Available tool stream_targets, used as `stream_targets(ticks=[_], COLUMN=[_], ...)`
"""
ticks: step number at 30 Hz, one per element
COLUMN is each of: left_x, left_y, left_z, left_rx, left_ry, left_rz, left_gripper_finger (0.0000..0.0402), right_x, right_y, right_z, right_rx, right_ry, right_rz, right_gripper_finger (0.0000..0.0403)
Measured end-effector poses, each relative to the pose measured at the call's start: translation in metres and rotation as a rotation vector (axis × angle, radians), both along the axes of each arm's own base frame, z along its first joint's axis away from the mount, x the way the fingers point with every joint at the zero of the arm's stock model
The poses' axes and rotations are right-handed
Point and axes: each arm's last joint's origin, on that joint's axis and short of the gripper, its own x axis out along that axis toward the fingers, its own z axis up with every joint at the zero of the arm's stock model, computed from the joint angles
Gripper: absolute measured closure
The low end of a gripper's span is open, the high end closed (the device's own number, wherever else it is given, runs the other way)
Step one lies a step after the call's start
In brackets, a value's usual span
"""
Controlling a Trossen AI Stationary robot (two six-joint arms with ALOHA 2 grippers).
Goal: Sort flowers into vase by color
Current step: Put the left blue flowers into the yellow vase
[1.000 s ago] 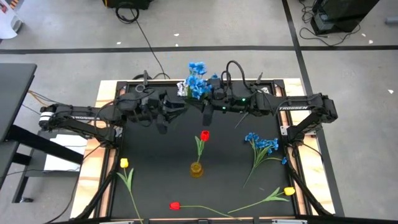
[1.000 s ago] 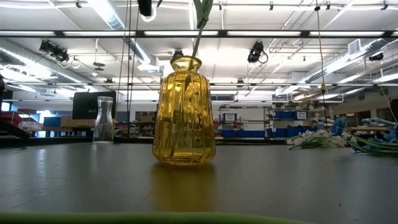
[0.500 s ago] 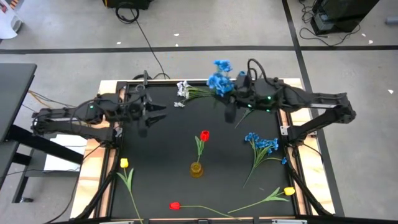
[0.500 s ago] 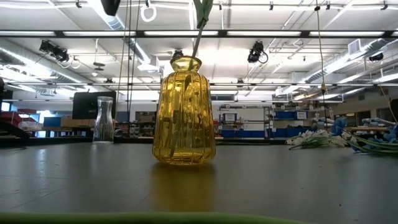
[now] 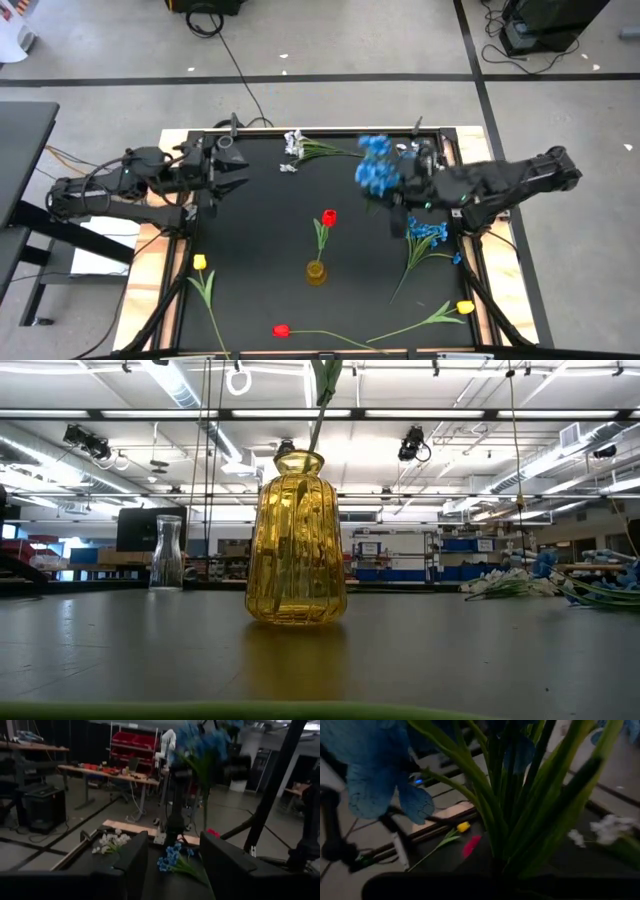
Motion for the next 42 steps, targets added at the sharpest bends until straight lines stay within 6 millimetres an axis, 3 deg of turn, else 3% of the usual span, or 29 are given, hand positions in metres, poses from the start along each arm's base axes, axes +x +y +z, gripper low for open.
stream_targets(ticks=[8,15,18,22,32,42], left_x=[0.000,0.000,0.001,0.005,0.006,0.006], left_y=[0.000,0.000,-0.004,-0.008,0.002,0.004], left_z=[0.007,0.009,0.003,-0.006,-0.002,-0.001], left_rx=[0.150,0.148,0.112,0.069,0.097,0.096], left_ry=[-0.054,-0.071,-0.024,0.061,0.037,0.024], left_rz=[0.018,0.017,-0.068,-0.113,0.095,0.109], left_gripper_finger=[0.0218,0.0218,0.0218,0.0218,0.0218,0.0219], right_x=[0.034,0.042,0.044,0.047,0.066,0.106], right_y=[0.030,0.040,0.039,0.041,0.047,0.064], right_z=[-0.023,-0.028,-0.027,-0.029,-0.034,-0.069], right_rx=[-0.116,-0.219,-0.241,-0.275,-0.288,-0.284], right_ry=[-0.040,-0.058,-0.079,-0.079,-0.160,-0.164], right_rz=[0.236,0.454,0.507,0.530,0.565,0.559], right_gripper_finger=[0.0385,0.0386,0.0386,0.0386,0.0386,0.0386])
